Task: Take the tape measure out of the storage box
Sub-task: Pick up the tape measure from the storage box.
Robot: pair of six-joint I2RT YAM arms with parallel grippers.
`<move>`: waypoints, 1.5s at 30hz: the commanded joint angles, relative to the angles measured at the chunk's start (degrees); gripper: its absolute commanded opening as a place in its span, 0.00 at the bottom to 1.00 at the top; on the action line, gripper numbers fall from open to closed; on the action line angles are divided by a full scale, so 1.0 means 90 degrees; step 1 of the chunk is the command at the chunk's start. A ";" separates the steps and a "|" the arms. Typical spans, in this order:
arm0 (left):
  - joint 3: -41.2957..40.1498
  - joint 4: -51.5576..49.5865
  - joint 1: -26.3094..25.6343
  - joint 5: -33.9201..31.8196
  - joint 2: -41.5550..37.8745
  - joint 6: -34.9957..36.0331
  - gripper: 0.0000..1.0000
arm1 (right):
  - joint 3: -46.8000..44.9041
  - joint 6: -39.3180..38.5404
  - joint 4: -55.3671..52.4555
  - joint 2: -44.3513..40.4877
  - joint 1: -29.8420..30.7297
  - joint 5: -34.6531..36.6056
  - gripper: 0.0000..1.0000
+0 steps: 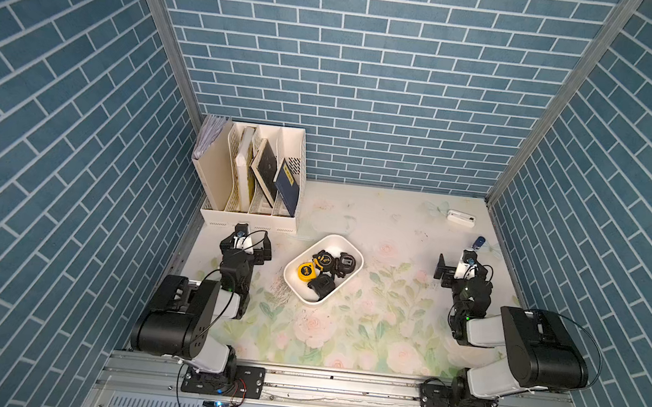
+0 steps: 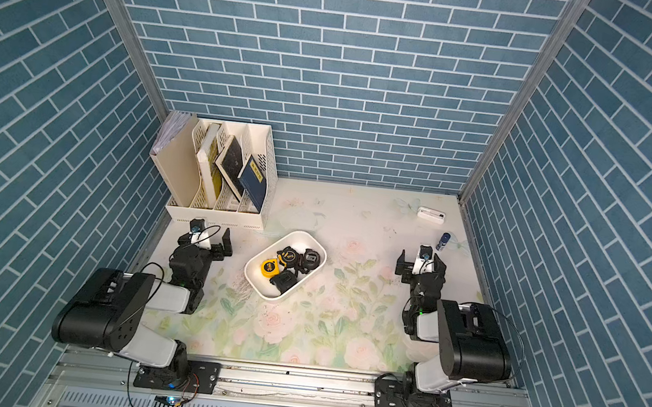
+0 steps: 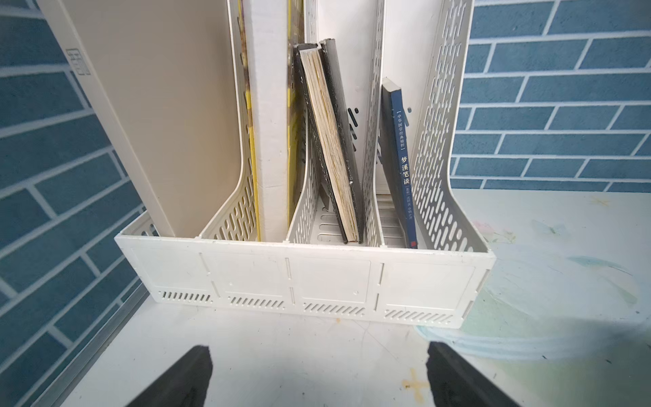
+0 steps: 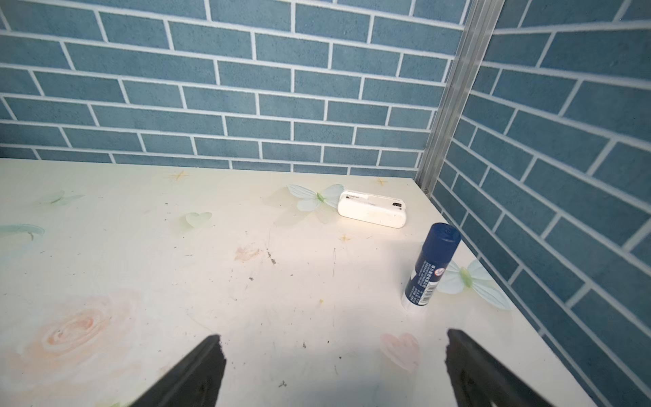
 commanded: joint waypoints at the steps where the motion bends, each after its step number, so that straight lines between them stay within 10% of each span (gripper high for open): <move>1: -0.0054 0.0154 0.0041 0.0079 0.0014 -0.0014 1.00 | 0.0062 0.0036 0.0003 0.0029 -0.0016 -0.0042 1.00; 25: -0.0046 0.0153 0.0041 0.0031 -0.0028 -0.0039 1.00 | 0.0063 0.0037 -0.0013 0.0019 -0.0026 -0.0027 1.00; 31: 0.1534 -0.2672 0.0041 0.0092 -0.0126 -0.0077 1.00 | 0.1478 0.0474 -0.3082 -0.0485 -0.0023 0.0722 1.00; 45: 0.3061 -0.5984 -0.0579 -0.0503 -0.1297 -0.1339 1.00 | 0.2102 0.1225 -0.4441 -0.1804 0.0104 -0.0535 1.00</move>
